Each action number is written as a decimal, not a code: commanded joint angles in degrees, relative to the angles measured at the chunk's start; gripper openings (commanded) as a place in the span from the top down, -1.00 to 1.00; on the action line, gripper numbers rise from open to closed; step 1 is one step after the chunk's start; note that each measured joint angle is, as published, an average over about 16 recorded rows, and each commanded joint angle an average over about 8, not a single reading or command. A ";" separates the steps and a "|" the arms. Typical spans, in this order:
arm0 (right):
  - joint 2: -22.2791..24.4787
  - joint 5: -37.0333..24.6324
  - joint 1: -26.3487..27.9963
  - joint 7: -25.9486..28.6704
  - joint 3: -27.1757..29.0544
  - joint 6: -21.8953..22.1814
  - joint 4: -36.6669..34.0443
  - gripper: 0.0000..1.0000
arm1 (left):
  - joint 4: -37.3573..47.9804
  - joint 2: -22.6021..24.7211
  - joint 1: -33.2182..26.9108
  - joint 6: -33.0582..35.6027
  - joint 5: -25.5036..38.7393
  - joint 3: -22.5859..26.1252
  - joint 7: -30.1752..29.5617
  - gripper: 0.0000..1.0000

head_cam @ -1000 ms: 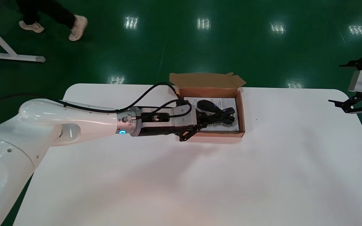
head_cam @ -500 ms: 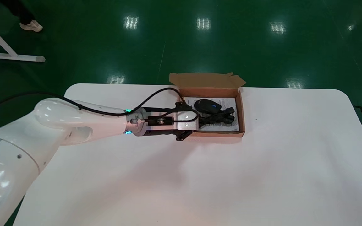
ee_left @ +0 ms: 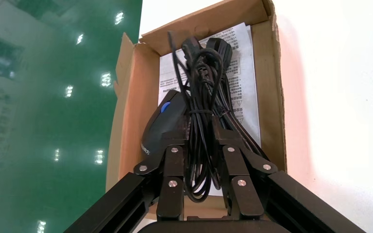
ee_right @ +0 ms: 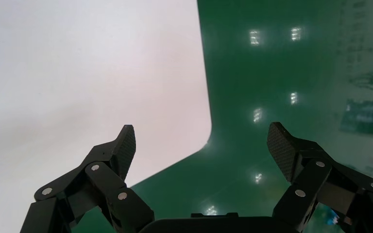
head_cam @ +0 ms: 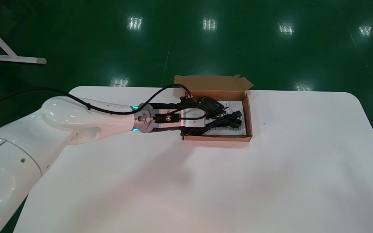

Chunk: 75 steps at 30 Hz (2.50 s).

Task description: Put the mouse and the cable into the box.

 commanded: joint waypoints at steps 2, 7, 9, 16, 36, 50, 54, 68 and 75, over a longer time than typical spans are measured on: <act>0.05 -0.02 -0.03 -0.02 -0.01 -0.15 0.01 -1.00 | -0.15 0.00 -0.03 -0.20 -0.06 0.30 0.00 -1.00; -0.02 -0.02 -0.04 0.00 -0.01 -0.08 0.01 -1.00 | 0.00 -0.01 -0.04 -0.02 -0.06 0.01 0.01 -1.00; -0.05 -0.01 -0.04 0.00 -0.01 -0.04 0.01 -1.00 | 0.06 -0.01 -0.04 0.05 -0.06 -0.09 0.01 -1.00; -0.13 0.00 -0.04 0.02 0.01 0.07 0.01 -1.00 | 0.23 -0.02 -0.04 0.31 -0.02 -0.39 0.03 -1.00; 0.26 4.38 -4.21 5.84 1.80 -1.75 6.26 -1.00 | -4.07 -3.98 2.52 4.49 -1.89 -4.94 -4.32 -1.00; 1.69 17.68 -17.00 23.61 7.19 -7.74 25.48 -1.00 | -16.89 -15.29 9.85 15.82 -7.50 -16.98 -16.80 -1.00; 2.24 22.83 -21.95 30.49 9.28 -10.06 32.93 -1.00 | -21.86 -19.68 12.69 20.22 -9.68 -21.64 -21.64 -1.00; 4.20 41.03 -39.46 54.80 16.66 -18.26 59.23 -1.00 | -39.41 -35.16 22.72 35.74 -17.36 -38.13 -38.72 -1.00; 5.07 49.13 -47.26 65.63 19.95 -21.91 70.95 -1.00 | -47.20 -42.04 27.18 42.63 -20.77 -45.44 -46.31 -1.00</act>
